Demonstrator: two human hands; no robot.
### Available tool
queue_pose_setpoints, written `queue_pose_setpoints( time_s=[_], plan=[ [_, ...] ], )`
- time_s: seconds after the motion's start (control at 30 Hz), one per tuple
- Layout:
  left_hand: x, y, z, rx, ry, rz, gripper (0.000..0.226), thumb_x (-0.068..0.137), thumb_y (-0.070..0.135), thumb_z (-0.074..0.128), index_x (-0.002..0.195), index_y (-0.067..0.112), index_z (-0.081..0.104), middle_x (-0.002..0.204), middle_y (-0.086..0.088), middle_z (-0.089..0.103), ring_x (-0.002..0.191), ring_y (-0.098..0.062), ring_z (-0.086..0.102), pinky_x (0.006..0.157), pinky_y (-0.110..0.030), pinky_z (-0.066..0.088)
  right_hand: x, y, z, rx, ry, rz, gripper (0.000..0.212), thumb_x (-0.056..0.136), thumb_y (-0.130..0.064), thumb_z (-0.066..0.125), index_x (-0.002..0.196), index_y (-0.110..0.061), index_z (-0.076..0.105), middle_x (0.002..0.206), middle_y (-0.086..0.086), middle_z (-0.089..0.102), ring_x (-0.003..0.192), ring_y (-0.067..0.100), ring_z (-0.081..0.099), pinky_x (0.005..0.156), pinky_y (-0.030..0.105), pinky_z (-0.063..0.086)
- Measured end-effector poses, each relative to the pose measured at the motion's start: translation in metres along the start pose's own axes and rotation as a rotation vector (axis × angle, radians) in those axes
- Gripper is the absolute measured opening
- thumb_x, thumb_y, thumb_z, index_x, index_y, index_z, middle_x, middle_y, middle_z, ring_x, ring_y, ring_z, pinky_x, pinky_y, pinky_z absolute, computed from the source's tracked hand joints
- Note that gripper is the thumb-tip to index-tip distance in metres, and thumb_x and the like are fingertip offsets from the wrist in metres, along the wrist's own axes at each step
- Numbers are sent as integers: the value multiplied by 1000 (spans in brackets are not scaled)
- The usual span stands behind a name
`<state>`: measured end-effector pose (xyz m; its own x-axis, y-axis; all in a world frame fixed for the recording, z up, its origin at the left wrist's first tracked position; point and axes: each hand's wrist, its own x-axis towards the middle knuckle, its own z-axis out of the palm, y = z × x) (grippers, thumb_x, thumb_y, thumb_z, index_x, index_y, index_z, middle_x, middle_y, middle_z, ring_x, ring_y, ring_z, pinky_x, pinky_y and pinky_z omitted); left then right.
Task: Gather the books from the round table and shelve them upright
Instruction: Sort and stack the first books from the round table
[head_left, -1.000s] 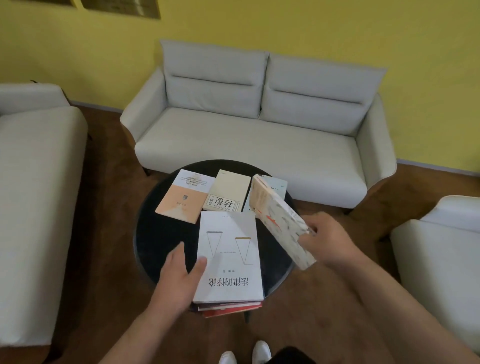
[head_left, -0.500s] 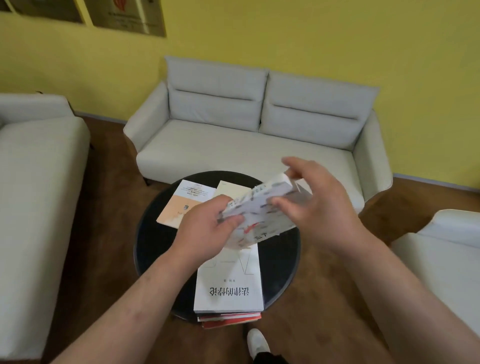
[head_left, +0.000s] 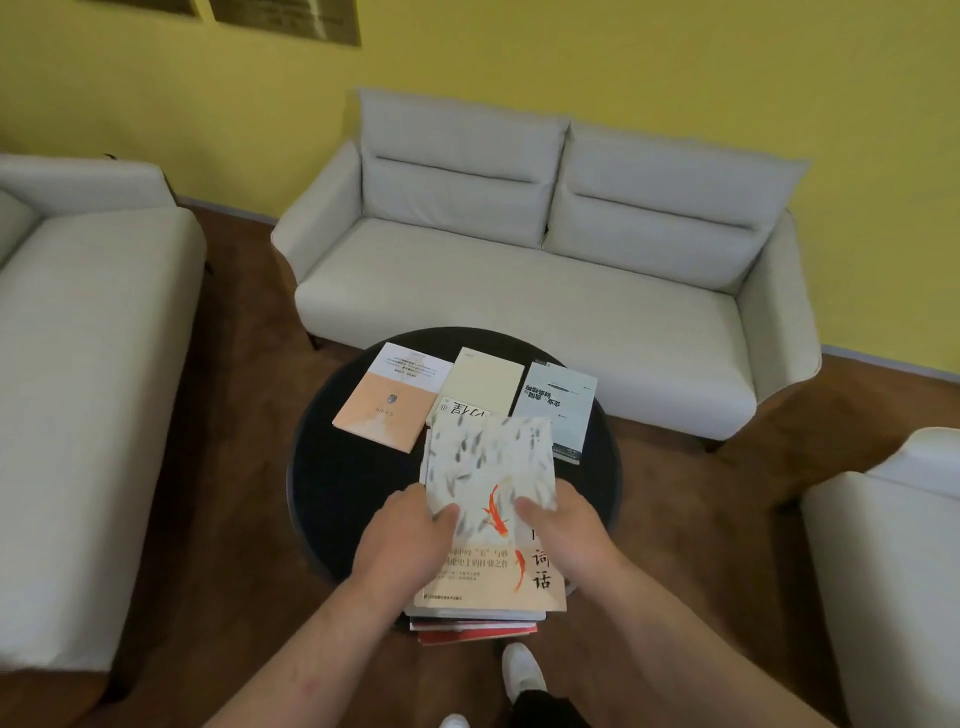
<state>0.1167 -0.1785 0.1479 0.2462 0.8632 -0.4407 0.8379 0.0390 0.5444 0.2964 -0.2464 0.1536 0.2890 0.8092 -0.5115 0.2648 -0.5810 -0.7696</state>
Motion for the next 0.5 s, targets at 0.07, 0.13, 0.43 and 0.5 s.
queue_pose_setpoints(
  time_s=[0.07, 0.13, 0.43, 0.5],
  plan=[
    [5, -10, 3, 73, -9, -9, 35, 94, 51, 52, 118, 25, 52, 115, 0, 55, 87, -12, 61, 70, -31, 56, 3, 8, 6, -76, -2, 19, 6, 101, -32, 57, 98, -38, 56, 96, -12, 73, 81, 7, 74, 67, 21, 58],
    [8, -16, 5, 56, -19, -27, 58, 90, 49, 62, 138, 24, 43, 133, -2, 47, 109, -17, 60, 81, -30, 56, 11, 18, 10, -159, 21, 45, 15, 93, -47, 61, 101, -36, 55, 103, -8, 71, 83, 11, 74, 70, 27, 61],
    [15, -19, 12, -1000, -353, -229, 27, 106, 35, 42, 133, 37, 46, 114, -7, 76, 101, -31, 75, 91, -56, 57, 26, 18, 14, 155, -137, 188, 47, 100, -27, 57, 140, -36, 33, 115, -7, 72, 87, 14, 78, 67, 31, 61],
    [14, -19, 14, -1054, -371, -236, 25, 106, 33, 41, 129, 42, 45, 114, -9, 76, 99, -33, 75, 89, -56, 57, 27, 22, 17, 257, -130, 218, 51, 100, -21, 56, 142, -35, 32, 116, -3, 72, 89, 19, 78, 71, 38, 63]
  ],
)
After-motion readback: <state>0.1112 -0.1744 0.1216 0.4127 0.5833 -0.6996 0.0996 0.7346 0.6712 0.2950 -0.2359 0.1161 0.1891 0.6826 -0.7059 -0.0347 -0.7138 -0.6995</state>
